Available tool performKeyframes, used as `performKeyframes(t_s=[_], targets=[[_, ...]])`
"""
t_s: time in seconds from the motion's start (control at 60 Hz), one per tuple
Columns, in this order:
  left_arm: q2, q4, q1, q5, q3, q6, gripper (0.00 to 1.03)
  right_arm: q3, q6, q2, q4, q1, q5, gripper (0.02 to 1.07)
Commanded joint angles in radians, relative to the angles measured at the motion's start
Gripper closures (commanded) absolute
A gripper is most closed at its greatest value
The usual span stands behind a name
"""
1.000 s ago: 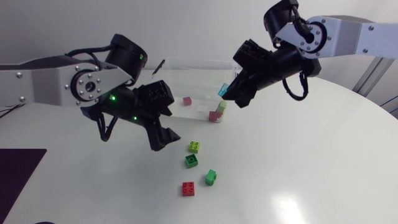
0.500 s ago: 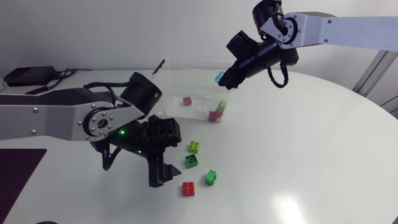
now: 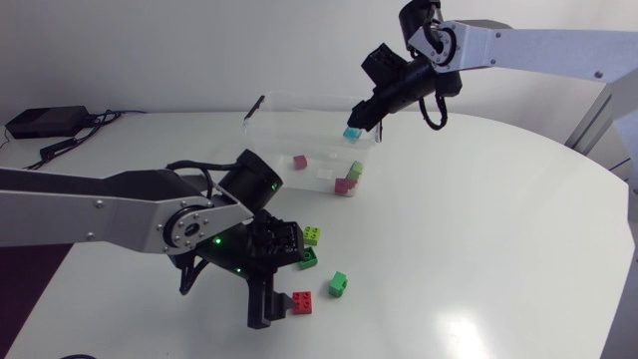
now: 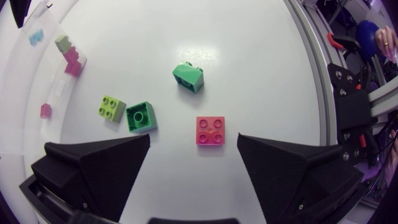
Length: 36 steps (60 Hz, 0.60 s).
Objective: Place the duplo bricks in the container
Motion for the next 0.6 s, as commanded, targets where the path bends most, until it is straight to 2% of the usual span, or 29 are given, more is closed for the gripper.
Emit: performKeyframes(t_s=[0.0,0.183,0.383,0.583], targets=[[0.032,0.009,-0.017,-0.002,-0.026,0.020,0.06,-0.005,0.033,-0.040,0.018,-0.026,0.001,0.06],[0.074,0.016,-0.040,-0.001,-0.025,0.041,0.06,-0.109,0.026,-0.200,0.027,-0.072,-0.068,0.06],[0.098,0.032,-0.066,-0.001,-0.031,0.044,0.07,-0.399,-0.042,-0.407,0.057,-0.113,-0.141,0.06],[0.152,0.039,-0.076,-0.002,0.000,0.035,0.10,-0.591,-0.070,-0.541,0.079,-0.141,-0.181,0.06]])
